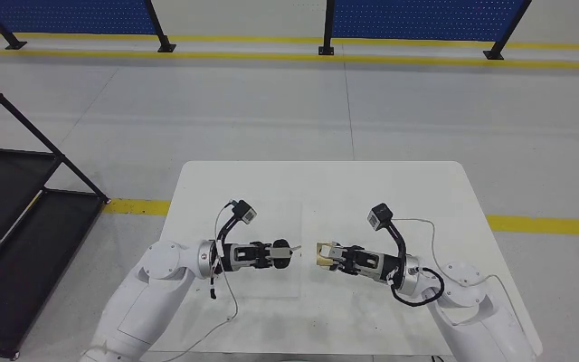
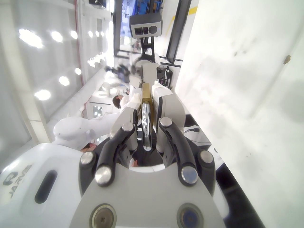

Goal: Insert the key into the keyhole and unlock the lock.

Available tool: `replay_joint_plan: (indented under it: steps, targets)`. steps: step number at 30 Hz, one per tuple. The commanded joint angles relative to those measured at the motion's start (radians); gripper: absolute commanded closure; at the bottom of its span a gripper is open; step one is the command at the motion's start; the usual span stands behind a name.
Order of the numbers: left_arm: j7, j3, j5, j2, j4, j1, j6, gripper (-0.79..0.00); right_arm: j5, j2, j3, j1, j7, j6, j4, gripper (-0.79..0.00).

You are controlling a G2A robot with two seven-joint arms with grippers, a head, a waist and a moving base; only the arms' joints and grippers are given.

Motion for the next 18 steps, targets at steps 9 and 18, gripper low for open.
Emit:
replay_joint_plan:
  steps: [9,18]
  targets:
    - [0.073,-0.071,0.558,0.026,-0.105,-0.001,-0.303,0.0,0.0,0.0,0.0,0.0,0.0,0.0,0.0,0.0]
    - [0.305,-0.109,0.948,0.03,-0.135,0.016,-0.596,0.0,0.0,0.0,0.0,0.0,0.0,0.0,0.0,0.0]
